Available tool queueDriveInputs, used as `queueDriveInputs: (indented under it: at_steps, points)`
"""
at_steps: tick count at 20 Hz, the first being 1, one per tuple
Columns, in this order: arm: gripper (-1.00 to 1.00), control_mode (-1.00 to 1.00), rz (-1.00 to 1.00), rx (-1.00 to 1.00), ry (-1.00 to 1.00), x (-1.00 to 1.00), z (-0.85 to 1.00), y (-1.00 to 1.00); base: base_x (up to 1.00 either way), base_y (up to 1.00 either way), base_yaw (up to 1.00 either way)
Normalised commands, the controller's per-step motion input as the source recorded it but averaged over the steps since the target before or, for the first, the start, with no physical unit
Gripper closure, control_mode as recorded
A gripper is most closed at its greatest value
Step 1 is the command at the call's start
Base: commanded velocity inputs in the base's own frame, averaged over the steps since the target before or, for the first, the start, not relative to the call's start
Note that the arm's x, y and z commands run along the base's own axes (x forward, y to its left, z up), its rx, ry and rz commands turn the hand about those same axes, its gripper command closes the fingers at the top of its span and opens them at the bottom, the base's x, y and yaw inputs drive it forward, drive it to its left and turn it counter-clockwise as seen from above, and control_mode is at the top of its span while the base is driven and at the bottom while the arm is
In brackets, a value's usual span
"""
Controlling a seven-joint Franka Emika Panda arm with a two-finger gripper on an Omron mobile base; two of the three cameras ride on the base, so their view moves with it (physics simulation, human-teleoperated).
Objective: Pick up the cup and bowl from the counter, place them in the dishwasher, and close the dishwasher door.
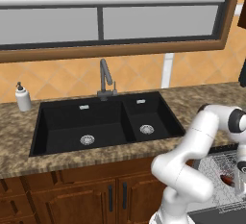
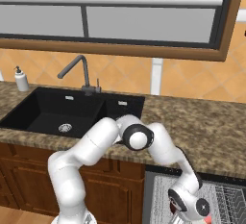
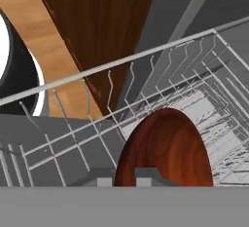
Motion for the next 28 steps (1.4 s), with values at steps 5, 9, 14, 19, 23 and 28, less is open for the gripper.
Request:
queueDriveInputs:
  at_steps: [5,9,14,19,23,28]
  points:
    - [1.0,-1.0,0.0,-0.03,-0.01,0.0,-0.25,0.0,0.0,0.0,0.0]
    - [1.0,-1.0,0.0,-0.02,-0.08,0.14,0.0,0.0,0.0,0.0,0.0]
    - [1.0,-1.0,0.0,-0.04,-0.11,0.64,-0.05,0.0,0.0,0.0,0.0]
    - [1.0,-1.0,0.0,-0.01,-0.07,0.13,-0.22,-0.02,0.0,0.0,0.0]
    - [-1.0,-1.0,0.0,0.0,0.0,0.0,0.0,0.0,0.0,0.0,0.0]
    - [-1.0,-1.0,0.0,0.0,0.0,0.0,0.05,0.0,0.0,0.0,0.0]
